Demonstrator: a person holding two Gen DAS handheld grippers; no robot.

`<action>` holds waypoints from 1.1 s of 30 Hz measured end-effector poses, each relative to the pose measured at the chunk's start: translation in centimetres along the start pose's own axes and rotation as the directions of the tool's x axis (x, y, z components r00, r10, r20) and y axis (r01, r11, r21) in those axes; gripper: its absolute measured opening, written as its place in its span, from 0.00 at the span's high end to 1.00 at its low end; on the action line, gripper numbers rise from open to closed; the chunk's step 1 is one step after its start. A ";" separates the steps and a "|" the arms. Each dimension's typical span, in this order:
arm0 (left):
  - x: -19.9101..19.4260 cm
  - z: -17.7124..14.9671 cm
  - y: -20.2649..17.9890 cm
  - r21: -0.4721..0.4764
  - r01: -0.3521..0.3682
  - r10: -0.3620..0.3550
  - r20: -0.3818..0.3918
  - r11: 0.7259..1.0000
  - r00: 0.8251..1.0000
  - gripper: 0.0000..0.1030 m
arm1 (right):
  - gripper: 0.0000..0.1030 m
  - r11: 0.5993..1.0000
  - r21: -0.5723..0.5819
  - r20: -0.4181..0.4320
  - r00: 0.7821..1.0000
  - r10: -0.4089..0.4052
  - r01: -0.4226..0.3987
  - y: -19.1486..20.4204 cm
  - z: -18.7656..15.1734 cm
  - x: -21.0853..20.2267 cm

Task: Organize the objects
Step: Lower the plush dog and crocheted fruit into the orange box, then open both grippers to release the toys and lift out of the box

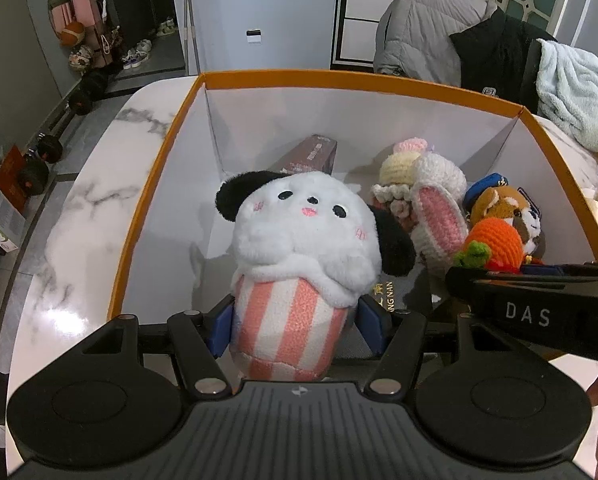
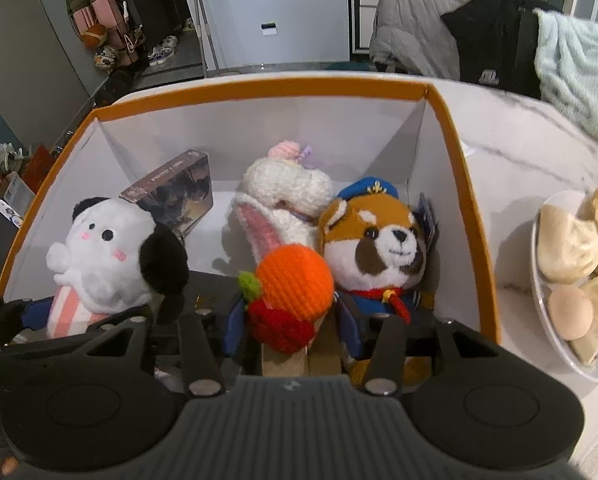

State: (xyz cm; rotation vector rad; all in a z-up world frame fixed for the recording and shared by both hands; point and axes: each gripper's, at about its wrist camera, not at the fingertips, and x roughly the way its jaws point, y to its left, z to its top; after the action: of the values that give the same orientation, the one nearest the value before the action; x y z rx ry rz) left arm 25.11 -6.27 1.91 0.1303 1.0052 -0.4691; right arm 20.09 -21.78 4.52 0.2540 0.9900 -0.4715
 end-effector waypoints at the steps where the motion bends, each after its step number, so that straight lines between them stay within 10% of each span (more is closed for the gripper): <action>1: 0.1 0.0 -0.1 0.009 0.002 -0.002 -0.005 1.000 1.000 0.29 | 0.50 1.000 0.004 -0.001 1.000 0.002 -0.002 -0.1 -0.1 0.2; 33: -1.1 -0.1 0.3 0.006 0.042 -0.043 0.037 0.999 0.998 0.27 | 0.37 1.000 -0.015 0.052 0.999 0.003 -0.003 -0.3 -0.7 -2.0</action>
State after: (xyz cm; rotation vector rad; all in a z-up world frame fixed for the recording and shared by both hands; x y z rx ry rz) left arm 24.65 -5.64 2.69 0.1048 0.9714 -0.5114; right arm 18.49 -21.19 5.88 0.2287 0.9416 -0.4658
